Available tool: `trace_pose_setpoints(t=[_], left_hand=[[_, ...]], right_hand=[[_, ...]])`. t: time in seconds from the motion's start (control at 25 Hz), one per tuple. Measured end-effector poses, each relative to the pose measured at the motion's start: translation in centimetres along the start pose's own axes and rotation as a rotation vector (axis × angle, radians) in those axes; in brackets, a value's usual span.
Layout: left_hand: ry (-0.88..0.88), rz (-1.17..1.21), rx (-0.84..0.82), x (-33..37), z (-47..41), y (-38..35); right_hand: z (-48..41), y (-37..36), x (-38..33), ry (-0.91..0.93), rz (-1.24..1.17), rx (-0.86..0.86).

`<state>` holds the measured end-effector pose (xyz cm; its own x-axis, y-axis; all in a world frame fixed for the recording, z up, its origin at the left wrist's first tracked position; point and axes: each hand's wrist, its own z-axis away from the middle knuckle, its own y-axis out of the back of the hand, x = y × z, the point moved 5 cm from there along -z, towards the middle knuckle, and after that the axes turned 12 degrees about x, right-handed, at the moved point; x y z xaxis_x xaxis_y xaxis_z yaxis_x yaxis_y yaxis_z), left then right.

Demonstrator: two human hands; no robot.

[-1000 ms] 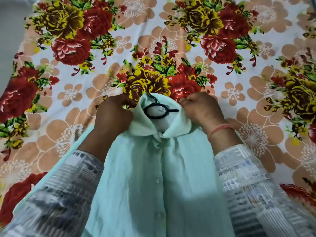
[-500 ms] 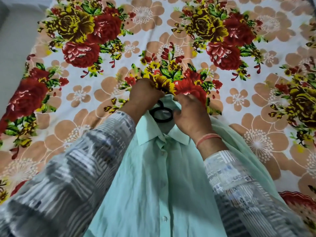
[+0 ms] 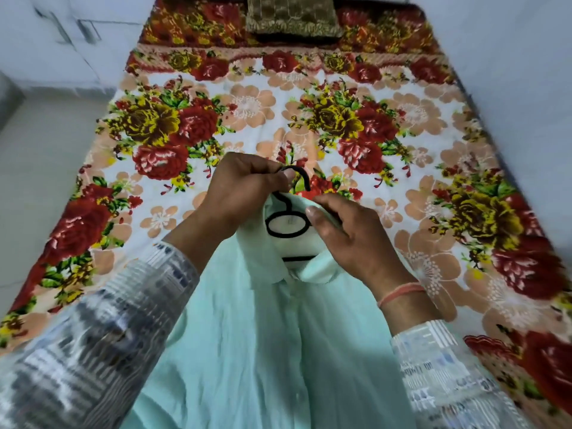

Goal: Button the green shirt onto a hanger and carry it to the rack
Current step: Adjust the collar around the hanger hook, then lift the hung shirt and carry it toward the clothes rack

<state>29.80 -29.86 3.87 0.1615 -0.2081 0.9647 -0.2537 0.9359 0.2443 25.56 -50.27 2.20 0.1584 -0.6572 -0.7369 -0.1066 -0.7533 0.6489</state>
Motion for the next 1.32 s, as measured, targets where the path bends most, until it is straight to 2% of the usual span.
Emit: trace_pose_setpoints(t=[0.12,0.32,0.4,0.52,0.6,0.68,0.76,0.88,1.0,1.12,1.24,1.28,1.32], left_hand=[[-0.107,0.106,-0.046,8.3,2.4,2.0],[-0.253,0.168,-0.105,24.9,9.8,6.0],[-0.414,0.068,-0.017,33.0,14.1,9.4],[-0.73,-0.244,0.174,45.8,23.0,14.4],[-0.867,-0.402,0.225,52.8,29.5,16.9],[-0.924,-0.487,0.227,57.6,34.5,18.3],[-0.982,-0.489,0.318,61.5,39.1,20.1],[-1.066,-0.517,0.422,66.2,44.2,22.4],[-1.124,-0.557,0.487,70.3,47.6,24.5],[-1.196,-0.581,0.602,73.9,50.7,26.7],[-1.237,-0.621,0.695,76.1,52.8,28.4],[-1.25,-0.639,0.708,76.7,53.5,28.8],[-1.256,-0.667,0.715,77.2,53.9,29.2]], right_hand=[[1.5,6.4,-6.1,0.004,-0.1,0.056],[3.8,20.2,-19.2,0.011,-0.211,0.034],[5.3,26.4,-25.5,0.075,-0.212,0.045],[8.6,35.8,-33.4,0.209,-0.203,0.096],[11.6,41.6,-37.9,0.247,-0.24,0.122],[14.0,45.3,-41.1,0.333,-0.054,0.148],[15.8,48.8,-44.0,0.452,0.213,0.209],[17.7,53.8,-48.5,0.542,0.29,0.409],[19.6,56.3,-53.4,0.634,0.439,0.43],[21.3,59.5,-57.2,0.662,0.374,0.438],[21.9,62.3,-59.5,0.552,0.288,0.383],[22.2,62.7,-60.3,0.531,0.192,0.385],[22.4,63.1,-61.2,0.482,-0.043,0.381]])
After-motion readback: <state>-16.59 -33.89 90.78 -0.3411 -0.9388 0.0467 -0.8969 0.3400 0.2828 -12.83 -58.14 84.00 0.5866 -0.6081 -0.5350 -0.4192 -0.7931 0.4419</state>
